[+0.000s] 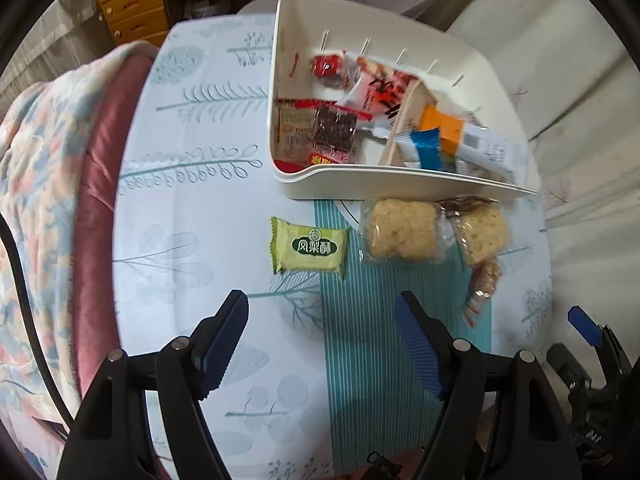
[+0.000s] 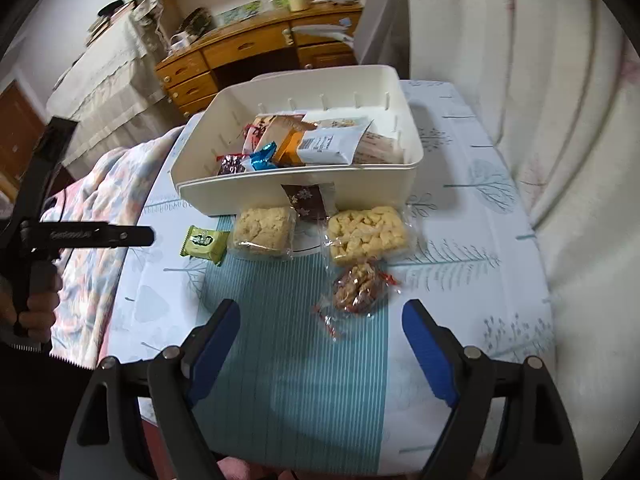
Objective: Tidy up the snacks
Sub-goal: 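Move the open left tool to the green pineapple-cake packet while the right tool approaches the nut bag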
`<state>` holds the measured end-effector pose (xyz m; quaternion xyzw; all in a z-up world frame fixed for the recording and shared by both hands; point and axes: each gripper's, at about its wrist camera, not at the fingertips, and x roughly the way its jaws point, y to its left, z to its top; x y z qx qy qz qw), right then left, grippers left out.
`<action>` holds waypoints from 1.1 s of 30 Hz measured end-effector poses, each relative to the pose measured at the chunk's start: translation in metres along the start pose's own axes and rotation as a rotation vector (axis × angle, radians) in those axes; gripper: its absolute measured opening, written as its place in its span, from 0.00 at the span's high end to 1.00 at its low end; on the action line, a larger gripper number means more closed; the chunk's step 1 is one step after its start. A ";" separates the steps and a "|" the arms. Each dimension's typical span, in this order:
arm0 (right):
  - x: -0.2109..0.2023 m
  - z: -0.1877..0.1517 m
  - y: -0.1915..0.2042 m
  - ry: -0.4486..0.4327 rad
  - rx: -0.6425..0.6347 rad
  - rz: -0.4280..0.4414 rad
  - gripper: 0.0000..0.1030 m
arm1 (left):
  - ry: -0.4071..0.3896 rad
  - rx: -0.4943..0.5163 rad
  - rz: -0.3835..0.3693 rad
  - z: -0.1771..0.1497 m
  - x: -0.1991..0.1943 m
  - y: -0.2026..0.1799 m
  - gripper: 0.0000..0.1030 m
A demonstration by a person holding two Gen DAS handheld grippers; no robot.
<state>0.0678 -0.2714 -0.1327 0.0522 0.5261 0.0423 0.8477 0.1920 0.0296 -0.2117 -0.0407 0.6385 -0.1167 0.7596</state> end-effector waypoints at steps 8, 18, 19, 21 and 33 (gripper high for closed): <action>0.048 0.002 -0.009 0.052 -0.168 -0.002 0.18 | 0.053 -0.053 0.071 0.021 0.054 -0.002 0.28; 0.089 -0.010 -0.013 0.052 -0.344 0.018 0.18 | 0.110 -0.147 0.145 0.028 0.095 0.006 0.28; 0.092 -0.012 -0.014 0.055 -0.357 0.032 0.19 | 0.113 -0.158 0.137 0.028 0.097 0.008 0.28; 0.097 -0.013 -0.014 0.059 -0.376 0.053 0.19 | 0.112 -0.164 0.140 0.029 0.100 0.006 0.28; 0.115 -0.008 -0.027 0.086 -0.408 0.110 0.22 | 0.119 -0.132 0.182 0.034 0.120 -0.012 0.35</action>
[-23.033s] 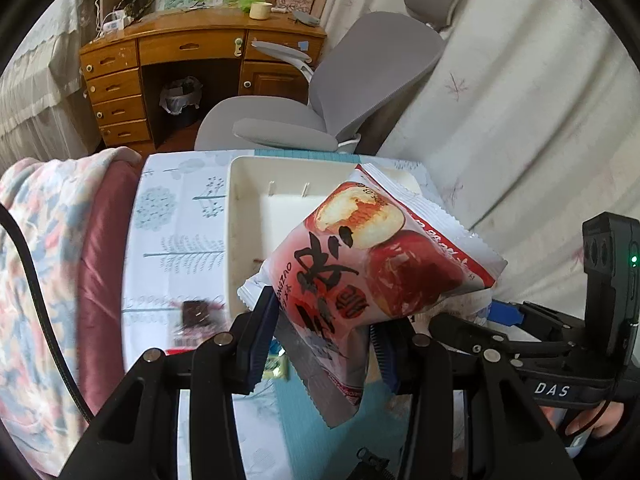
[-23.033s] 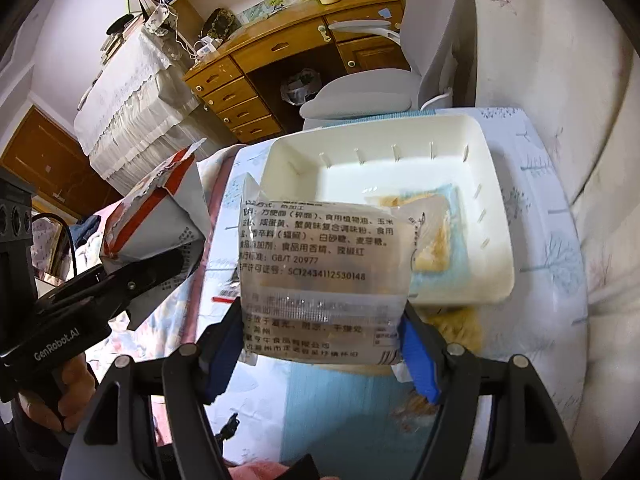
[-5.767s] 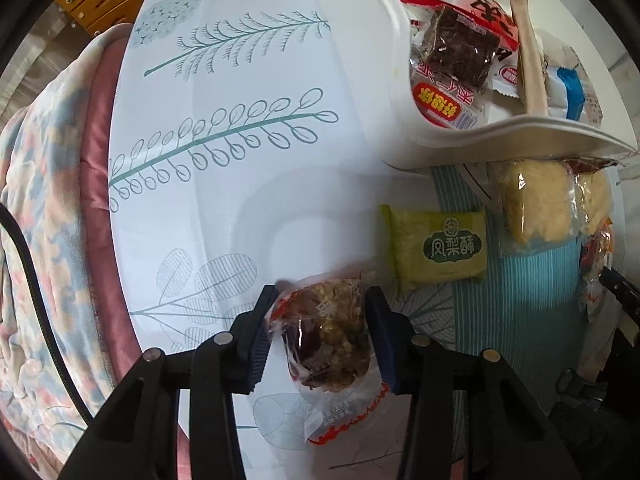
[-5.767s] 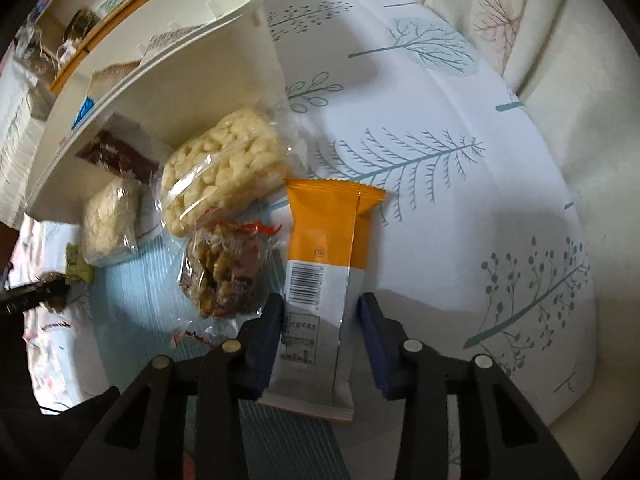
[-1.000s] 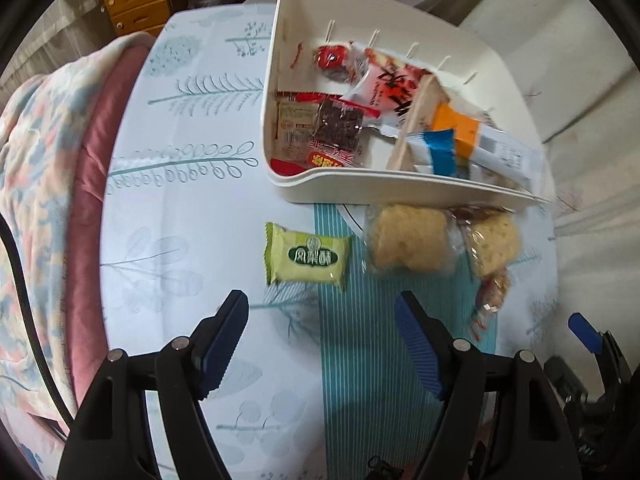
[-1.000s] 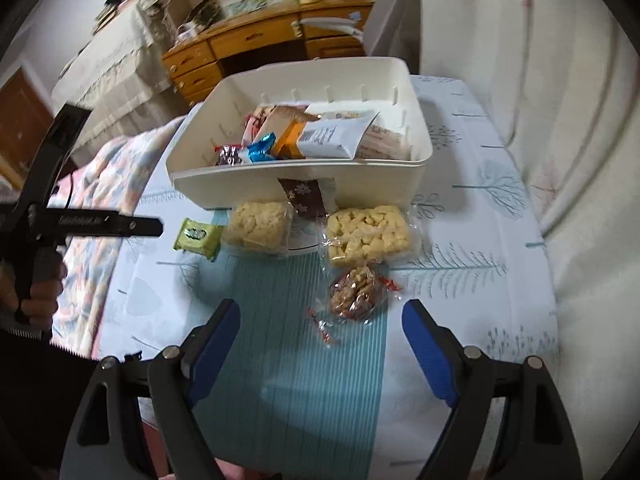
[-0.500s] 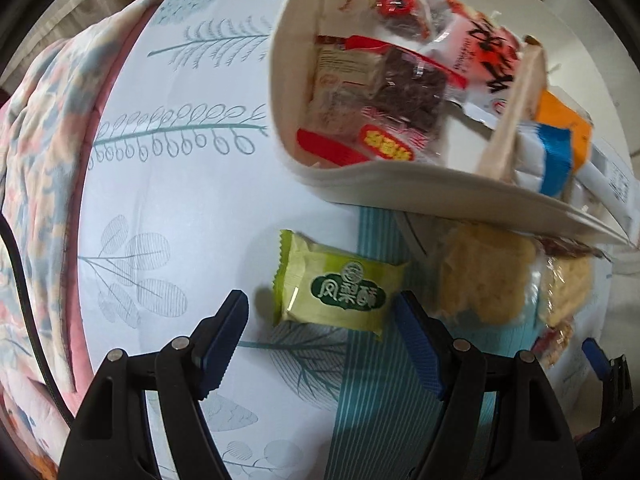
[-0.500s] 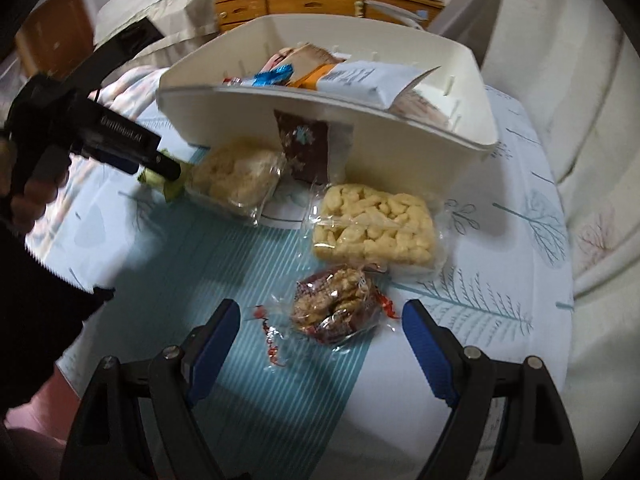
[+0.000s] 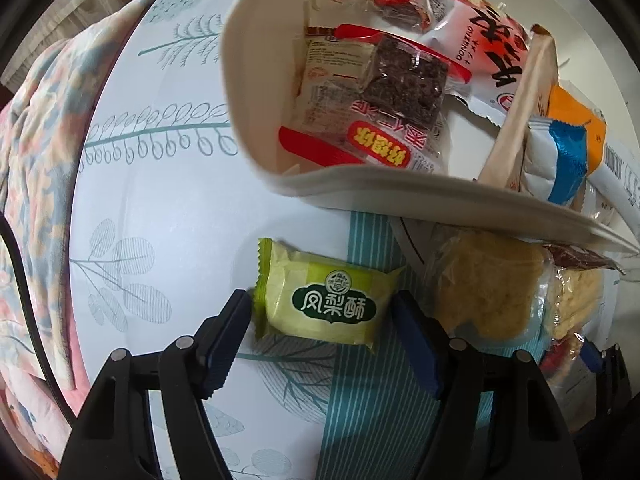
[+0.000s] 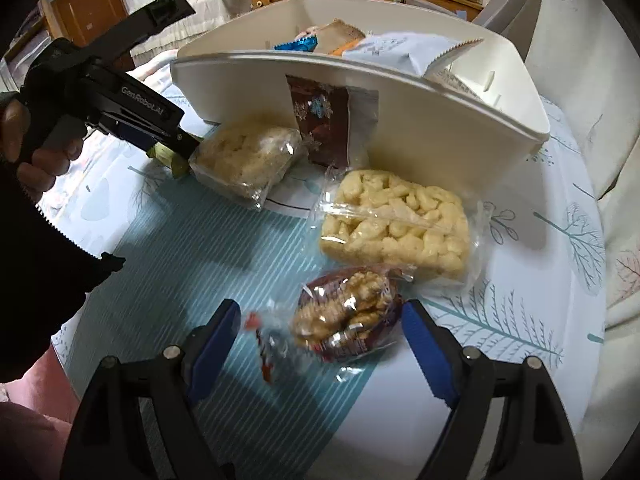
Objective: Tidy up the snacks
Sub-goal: 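Move the open left tool to the green pineapple-cake packet while the right tool approaches the nut bag, then grasp the green packet with the left tool while the right tool grasps the clear nut bag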
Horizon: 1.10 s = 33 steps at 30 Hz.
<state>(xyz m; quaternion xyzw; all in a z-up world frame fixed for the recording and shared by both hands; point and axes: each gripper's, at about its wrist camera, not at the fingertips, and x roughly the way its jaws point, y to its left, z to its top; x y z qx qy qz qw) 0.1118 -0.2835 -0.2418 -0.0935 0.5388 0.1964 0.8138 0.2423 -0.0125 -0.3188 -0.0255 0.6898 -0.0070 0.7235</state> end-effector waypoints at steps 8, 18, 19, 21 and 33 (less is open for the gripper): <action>-0.002 -0.001 -0.009 0.005 0.005 0.061 0.29 | -0.008 0.009 0.013 0.002 -0.001 -0.015 0.47; -0.021 -0.001 -0.020 0.004 0.022 0.142 0.52 | 0.004 0.011 0.032 -0.009 -0.012 -0.016 0.50; -0.021 0.000 -0.019 0.010 0.023 0.147 0.53 | 0.008 0.011 0.036 -0.010 -0.012 -0.016 0.50; -0.025 0.000 -0.017 0.014 0.032 0.164 0.55 | 0.017 0.012 0.039 -0.014 -0.012 -0.018 0.50; -0.034 0.020 0.026 0.007 0.031 0.263 0.69 | 0.030 0.051 0.016 -0.044 -0.052 -0.004 0.50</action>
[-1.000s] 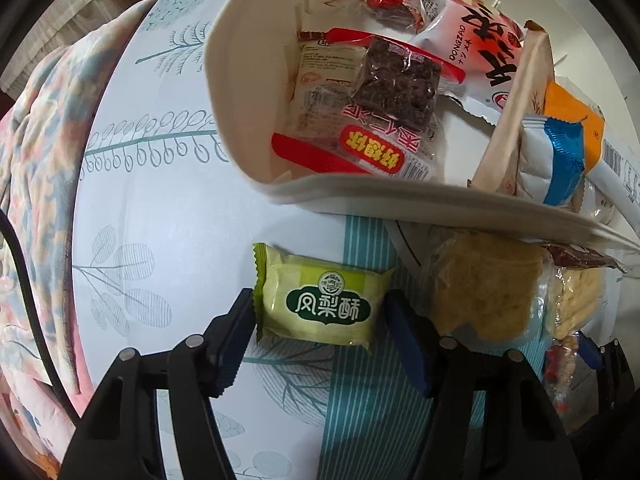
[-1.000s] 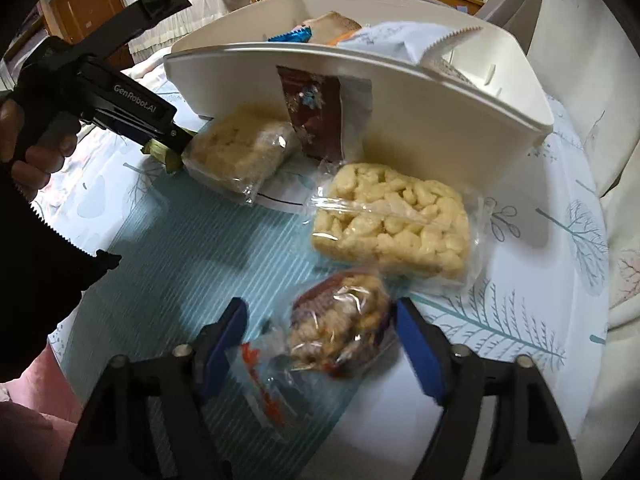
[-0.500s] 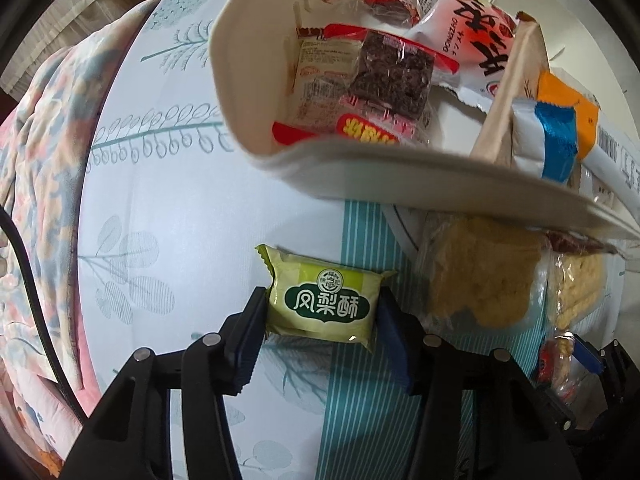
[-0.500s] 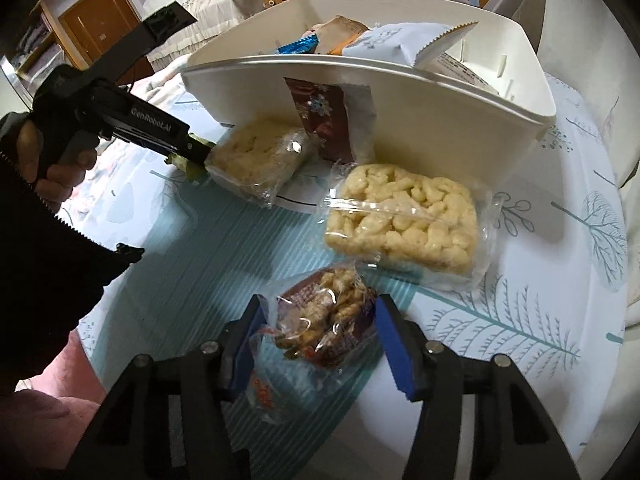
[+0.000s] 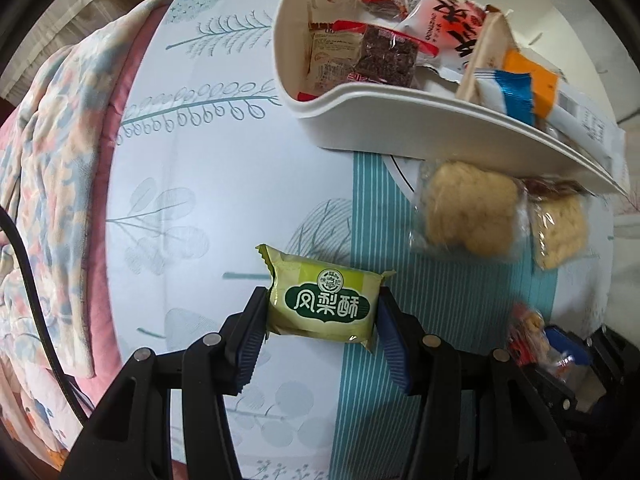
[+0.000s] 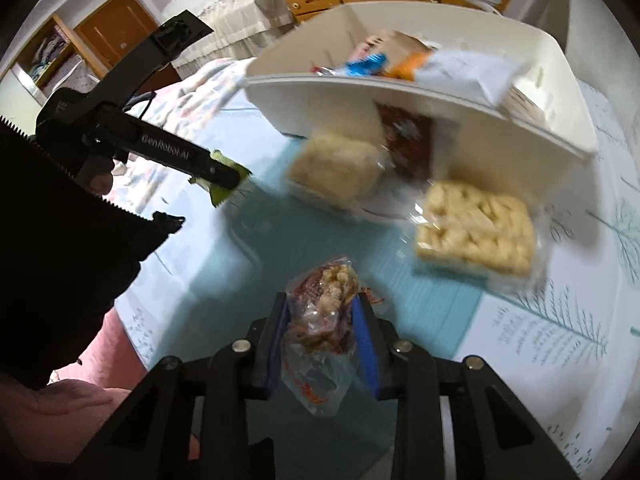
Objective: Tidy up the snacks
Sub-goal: 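Grasp the green packet with the left tool while the right tool grasps the clear nut bag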
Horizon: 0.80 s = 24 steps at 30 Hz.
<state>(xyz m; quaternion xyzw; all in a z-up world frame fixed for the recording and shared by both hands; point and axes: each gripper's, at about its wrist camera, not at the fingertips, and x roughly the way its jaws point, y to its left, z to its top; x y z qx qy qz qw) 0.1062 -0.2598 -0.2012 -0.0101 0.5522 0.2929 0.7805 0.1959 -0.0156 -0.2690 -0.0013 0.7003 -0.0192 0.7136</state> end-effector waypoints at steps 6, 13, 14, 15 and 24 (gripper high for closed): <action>0.004 0.021 0.024 -0.038 0.005 0.029 0.70 | -0.025 0.033 -0.026 -0.003 -0.037 0.012 0.50; -0.002 0.063 0.053 -0.126 0.000 0.050 0.70 | -0.079 0.119 -0.032 0.006 -0.085 0.036 0.50; -0.004 0.069 0.056 -0.142 0.000 0.048 0.70 | -0.085 0.127 -0.036 0.009 -0.091 0.040 0.50; -0.005 0.075 0.058 -0.155 0.002 0.045 0.70 | -0.092 0.133 -0.043 0.014 -0.098 0.044 0.50; -0.018 0.127 0.067 -0.268 0.035 -0.017 0.69 | -0.193 0.220 -0.063 0.066 -0.140 0.051 0.50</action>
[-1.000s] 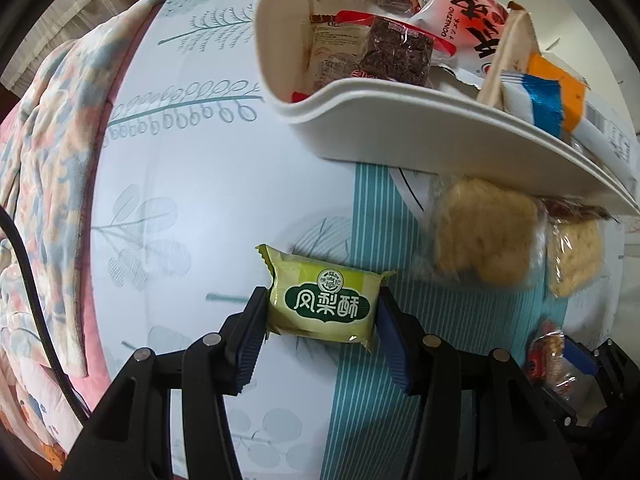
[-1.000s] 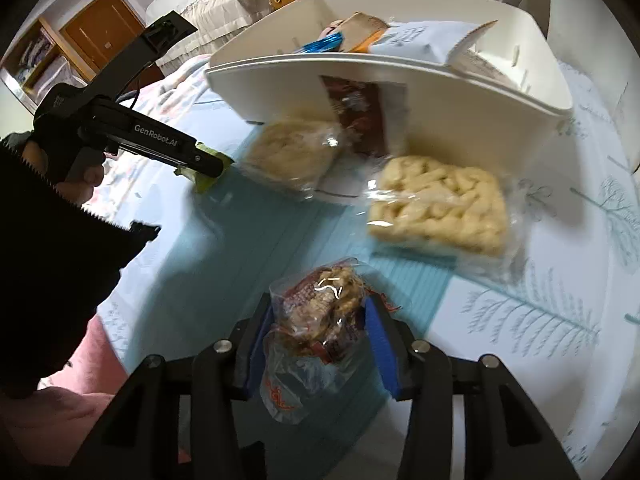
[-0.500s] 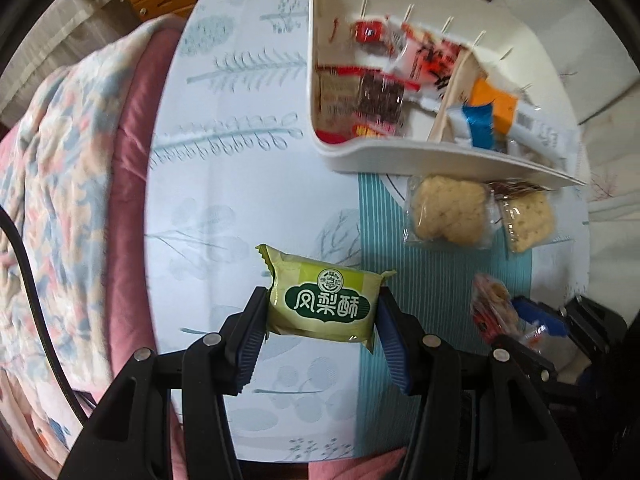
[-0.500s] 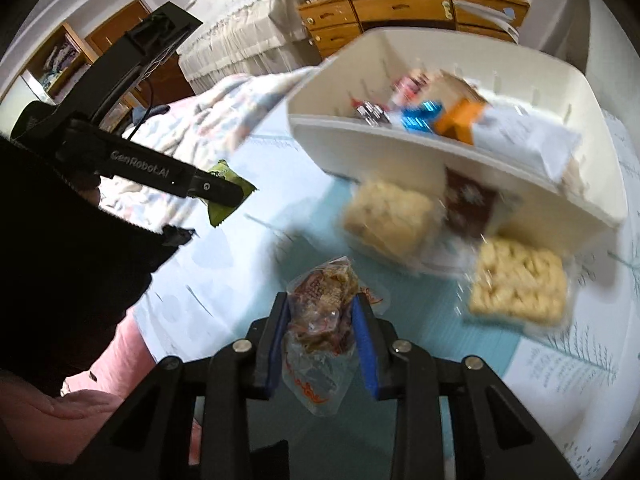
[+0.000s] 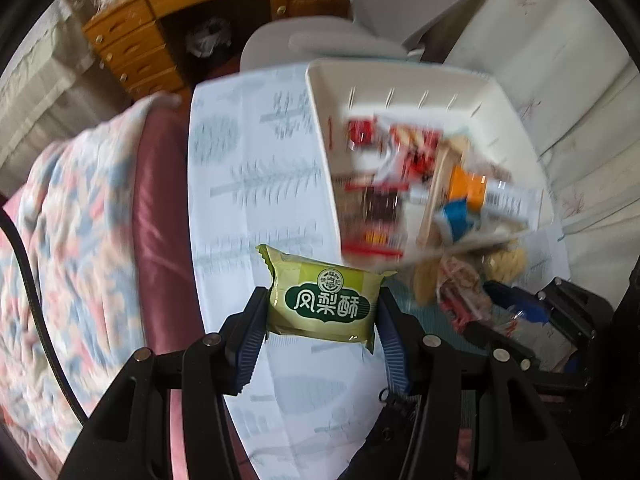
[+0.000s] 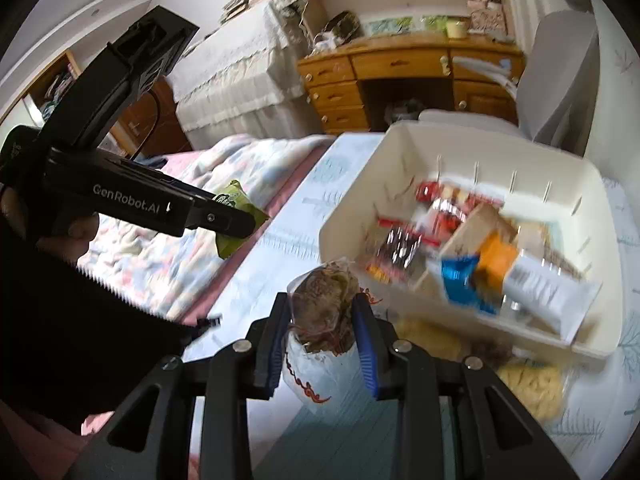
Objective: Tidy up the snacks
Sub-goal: 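Grasp the green packet with the left tool while the right tool grasps the clear nut bag, then drop the green packet into the tray with the left tool while the right tool drops the nut bag, then grasp a clear cracker pack with the left tool while the right tool grasps the other cracker pack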
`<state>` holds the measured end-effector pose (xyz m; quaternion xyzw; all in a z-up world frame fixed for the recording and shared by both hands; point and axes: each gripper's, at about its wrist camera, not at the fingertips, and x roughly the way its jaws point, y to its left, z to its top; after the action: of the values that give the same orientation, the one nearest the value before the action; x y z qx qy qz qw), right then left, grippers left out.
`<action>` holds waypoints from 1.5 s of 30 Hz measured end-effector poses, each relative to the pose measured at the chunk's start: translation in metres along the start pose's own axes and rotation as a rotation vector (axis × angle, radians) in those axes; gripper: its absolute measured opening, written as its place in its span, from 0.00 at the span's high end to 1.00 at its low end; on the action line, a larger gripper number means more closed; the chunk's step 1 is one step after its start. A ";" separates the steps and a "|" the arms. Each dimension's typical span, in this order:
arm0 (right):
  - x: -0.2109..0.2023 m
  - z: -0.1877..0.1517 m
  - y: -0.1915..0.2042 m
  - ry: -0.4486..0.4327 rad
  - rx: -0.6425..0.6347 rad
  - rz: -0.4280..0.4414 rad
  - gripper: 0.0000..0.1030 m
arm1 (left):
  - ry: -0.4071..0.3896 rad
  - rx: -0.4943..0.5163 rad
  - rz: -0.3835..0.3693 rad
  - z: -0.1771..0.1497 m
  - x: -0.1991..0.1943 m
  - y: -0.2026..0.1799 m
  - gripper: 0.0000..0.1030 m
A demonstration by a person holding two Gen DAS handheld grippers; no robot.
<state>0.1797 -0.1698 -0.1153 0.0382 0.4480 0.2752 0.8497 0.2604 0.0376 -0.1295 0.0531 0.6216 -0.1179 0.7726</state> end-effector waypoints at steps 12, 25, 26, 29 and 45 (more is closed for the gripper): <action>0.014 0.030 -0.017 -0.095 0.047 -0.135 0.69 | -0.148 0.029 -0.096 0.075 0.002 0.005 0.49; 0.011 0.025 -0.039 -0.093 0.128 -0.243 0.48 | -0.143 -0.012 -0.126 0.082 0.025 -0.004 0.25; 0.010 0.023 -0.040 -0.089 0.134 -0.249 0.47 | -0.142 -0.019 -0.123 0.079 0.025 -0.003 0.24; 0.004 0.015 -0.044 -0.089 0.162 -0.263 0.42 | -0.137 -0.038 -0.125 0.070 0.026 -0.001 0.24; -0.048 -0.030 -0.077 -0.010 0.230 -0.260 0.19 | -0.141 -0.134 -0.072 -0.008 -0.003 -0.030 0.20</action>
<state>0.1683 -0.2640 -0.1216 0.0783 0.4734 0.1098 0.8704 0.2451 0.0108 -0.1260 -0.0296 0.5737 -0.1073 0.8115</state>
